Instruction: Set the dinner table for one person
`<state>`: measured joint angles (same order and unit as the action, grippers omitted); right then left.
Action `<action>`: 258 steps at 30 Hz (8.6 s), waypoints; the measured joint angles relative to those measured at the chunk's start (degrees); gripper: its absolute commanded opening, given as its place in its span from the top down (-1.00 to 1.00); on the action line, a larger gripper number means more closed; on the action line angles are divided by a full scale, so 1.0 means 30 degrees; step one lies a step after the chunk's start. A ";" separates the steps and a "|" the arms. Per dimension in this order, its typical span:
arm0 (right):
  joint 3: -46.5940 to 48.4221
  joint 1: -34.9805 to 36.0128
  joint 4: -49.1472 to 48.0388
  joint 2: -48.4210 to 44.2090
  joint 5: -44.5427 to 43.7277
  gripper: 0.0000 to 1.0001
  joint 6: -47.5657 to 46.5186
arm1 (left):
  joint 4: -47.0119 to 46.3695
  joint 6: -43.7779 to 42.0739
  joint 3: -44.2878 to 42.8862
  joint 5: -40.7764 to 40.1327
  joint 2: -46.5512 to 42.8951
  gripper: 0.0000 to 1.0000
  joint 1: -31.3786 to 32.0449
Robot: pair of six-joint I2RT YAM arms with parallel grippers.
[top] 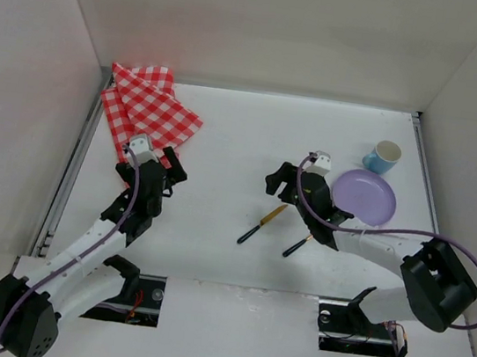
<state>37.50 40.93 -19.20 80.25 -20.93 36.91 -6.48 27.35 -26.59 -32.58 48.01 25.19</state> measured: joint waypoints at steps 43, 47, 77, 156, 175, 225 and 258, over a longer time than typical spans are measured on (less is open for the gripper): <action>-0.0685 -0.0342 -0.0743 0.0168 0.2769 -0.51 0.0772 | -0.2703 0.5319 -0.5144 0.2550 1.4105 -0.03 -0.7817; -0.0393 0.0000 -0.0743 0.0641 0.2827 -0.52 0.0750 | -0.4014 0.5479 -0.5144 0.4087 1.5103 0.04 -0.7898; 0.2288 0.0692 -0.0073 0.3759 0.2098 -0.83 0.1829 | -0.8772 0.6040 0.3060 1.2196 0.8131 0.86 -0.0699; 0.0058 -0.7431 0.0721 -0.0204 -0.0699 0.44 0.4087 | -0.4503 0.9428 -0.1654 0.9107 1.2801 0.98 -0.6594; 0.7635 -0.3876 0.3024 0.9304 0.4510 -0.26 0.6142 | -0.6127 0.9493 0.0845 0.9420 1.1183 0.96 -0.6637; 0.0801 -0.2645 0.6761 0.2484 -0.4503 0.85 0.6914 | -0.4983 0.9027 0.1603 0.8327 0.8116 1.00 -0.6608; -0.2535 0.0357 1.0047 -0.5464 -0.5056 -0.33 0.6907 | -0.0474 0.5005 0.1013 0.6331 0.1224 0.49 -0.3162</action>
<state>29.89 42.00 10.94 63.86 -36.10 57.63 -7.90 42.37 -23.55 -13.58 51.68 15.70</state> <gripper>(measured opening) 0.656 0.280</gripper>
